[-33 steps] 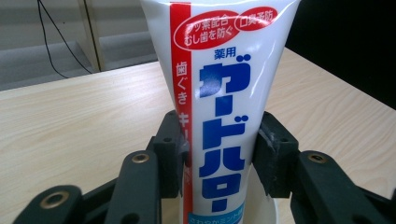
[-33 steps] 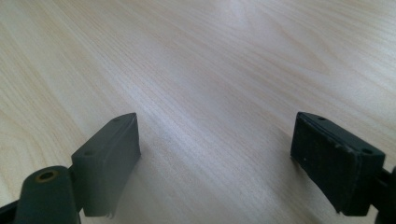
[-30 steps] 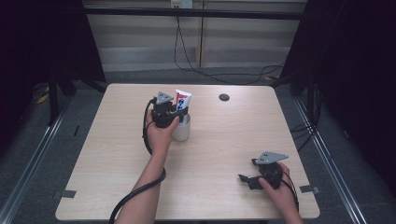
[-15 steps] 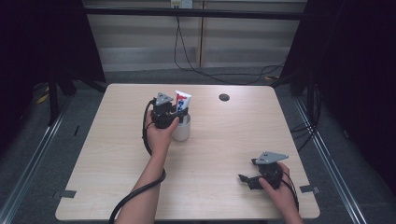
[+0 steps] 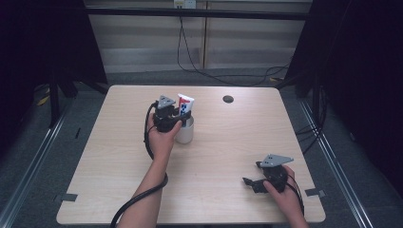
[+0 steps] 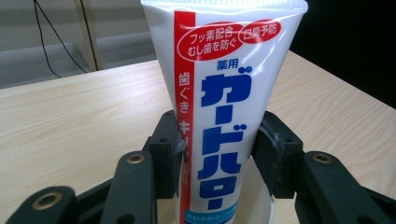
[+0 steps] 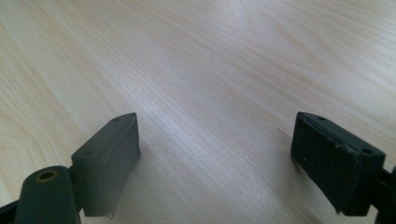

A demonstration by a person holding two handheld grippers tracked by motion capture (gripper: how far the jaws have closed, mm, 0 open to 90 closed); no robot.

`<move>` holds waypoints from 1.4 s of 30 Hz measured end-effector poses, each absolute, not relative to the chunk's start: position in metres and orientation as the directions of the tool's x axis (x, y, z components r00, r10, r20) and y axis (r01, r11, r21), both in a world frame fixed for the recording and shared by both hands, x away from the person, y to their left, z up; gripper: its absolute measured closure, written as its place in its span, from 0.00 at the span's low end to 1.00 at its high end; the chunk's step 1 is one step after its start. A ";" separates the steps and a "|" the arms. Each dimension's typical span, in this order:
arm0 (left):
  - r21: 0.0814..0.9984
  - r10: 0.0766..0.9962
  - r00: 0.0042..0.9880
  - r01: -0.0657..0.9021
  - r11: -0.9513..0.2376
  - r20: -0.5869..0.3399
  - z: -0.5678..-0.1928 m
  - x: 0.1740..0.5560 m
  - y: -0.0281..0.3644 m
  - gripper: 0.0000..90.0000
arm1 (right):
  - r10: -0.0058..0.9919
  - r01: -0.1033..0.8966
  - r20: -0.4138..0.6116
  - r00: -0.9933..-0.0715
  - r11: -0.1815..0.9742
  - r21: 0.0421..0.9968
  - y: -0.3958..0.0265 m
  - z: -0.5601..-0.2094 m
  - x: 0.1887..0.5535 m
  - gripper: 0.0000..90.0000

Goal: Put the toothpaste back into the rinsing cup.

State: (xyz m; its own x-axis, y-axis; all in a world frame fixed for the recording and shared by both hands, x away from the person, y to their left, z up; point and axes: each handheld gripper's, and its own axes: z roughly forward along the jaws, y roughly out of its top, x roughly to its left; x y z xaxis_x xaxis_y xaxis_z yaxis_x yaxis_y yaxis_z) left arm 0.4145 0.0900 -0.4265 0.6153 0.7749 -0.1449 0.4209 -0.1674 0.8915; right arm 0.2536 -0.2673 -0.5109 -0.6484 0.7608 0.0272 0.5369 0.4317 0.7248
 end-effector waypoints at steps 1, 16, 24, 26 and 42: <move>0.892 0.777 0.614 0.419 -0.169 -0.141 -0.427 0.414 0.091 0.61 | 0.761 0.537 0.026 -0.648 0.432 0.725 -0.267 -0.511 0.254 0.17; 0.881 0.786 0.606 0.431 -0.195 -0.123 -0.434 0.412 0.092 0.59 | 0.762 0.536 0.026 -0.647 0.431 0.726 -0.267 -0.511 0.254 0.17; 0.873 0.784 0.611 0.436 -0.219 -0.109 -0.434 0.411 0.089 0.58 | 0.760 0.536 0.026 -0.649 0.432 0.725 -0.267 -0.511 0.254 0.17; 0.872 0.785 0.610 0.438 -0.220 -0.108 -0.434 0.411 0.089 0.57 | 0.761 0.538 0.028 -0.648 0.431 0.724 -0.267 -0.511 0.254 0.17; 0.900 0.778 0.621 0.388 -0.200 -0.095 -0.415 0.411 0.090 0.48 | 0.761 0.538 0.028 -0.648 0.431 0.724 -0.267 -0.511 0.254 0.17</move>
